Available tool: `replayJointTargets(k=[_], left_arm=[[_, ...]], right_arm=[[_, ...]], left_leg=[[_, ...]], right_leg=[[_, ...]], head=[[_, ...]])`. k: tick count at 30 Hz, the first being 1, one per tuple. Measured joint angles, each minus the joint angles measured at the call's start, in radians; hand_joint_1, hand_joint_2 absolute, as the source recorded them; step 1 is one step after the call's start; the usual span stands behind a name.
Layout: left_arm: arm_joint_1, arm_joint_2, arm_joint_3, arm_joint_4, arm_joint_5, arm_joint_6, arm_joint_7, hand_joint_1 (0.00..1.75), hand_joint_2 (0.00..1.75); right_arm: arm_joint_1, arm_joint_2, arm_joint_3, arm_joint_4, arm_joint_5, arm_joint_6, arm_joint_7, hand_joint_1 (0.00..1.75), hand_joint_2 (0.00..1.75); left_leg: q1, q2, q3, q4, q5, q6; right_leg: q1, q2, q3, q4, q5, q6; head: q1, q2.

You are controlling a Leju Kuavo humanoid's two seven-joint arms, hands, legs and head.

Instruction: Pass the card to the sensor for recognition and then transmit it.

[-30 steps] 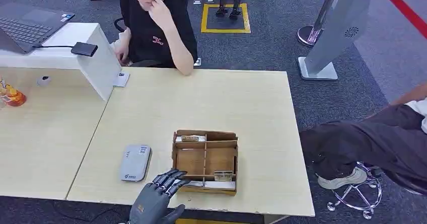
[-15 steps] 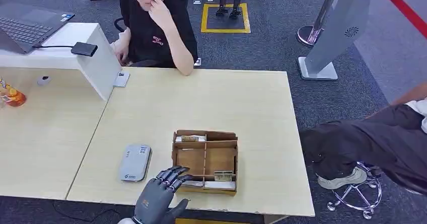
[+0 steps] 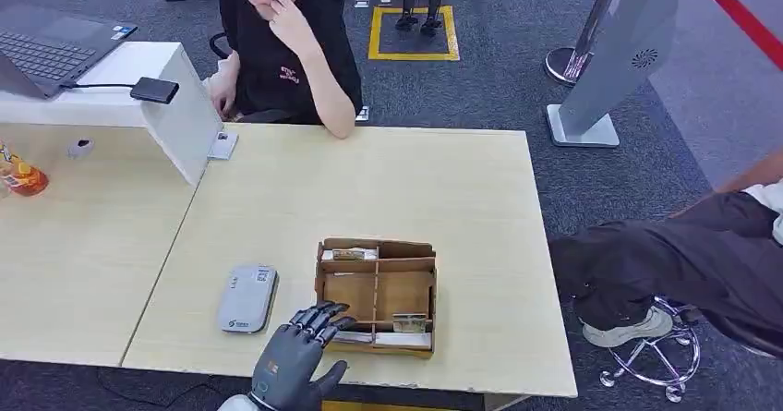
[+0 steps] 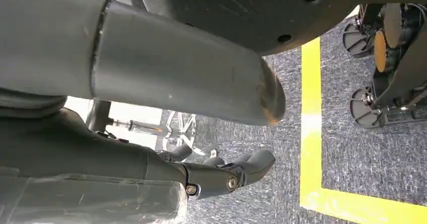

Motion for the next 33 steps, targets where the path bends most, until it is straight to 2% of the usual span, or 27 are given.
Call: replayJointTargets(k=[33], left_arm=[[0.001,-0.006,-0.002,0.031,-0.024,0.002,0.032,0.56,1.75]], right_arm=[[0.0,0.0,0.001,0.0,0.005,0.002,0.001,0.0,0.0]], left_leg=[[0.0,0.0,0.0,0.0,0.0,0.0]], right_leg=[[0.0,0.0,0.0,0.0,0.0,0.0]], head=[[0.0,0.0]])
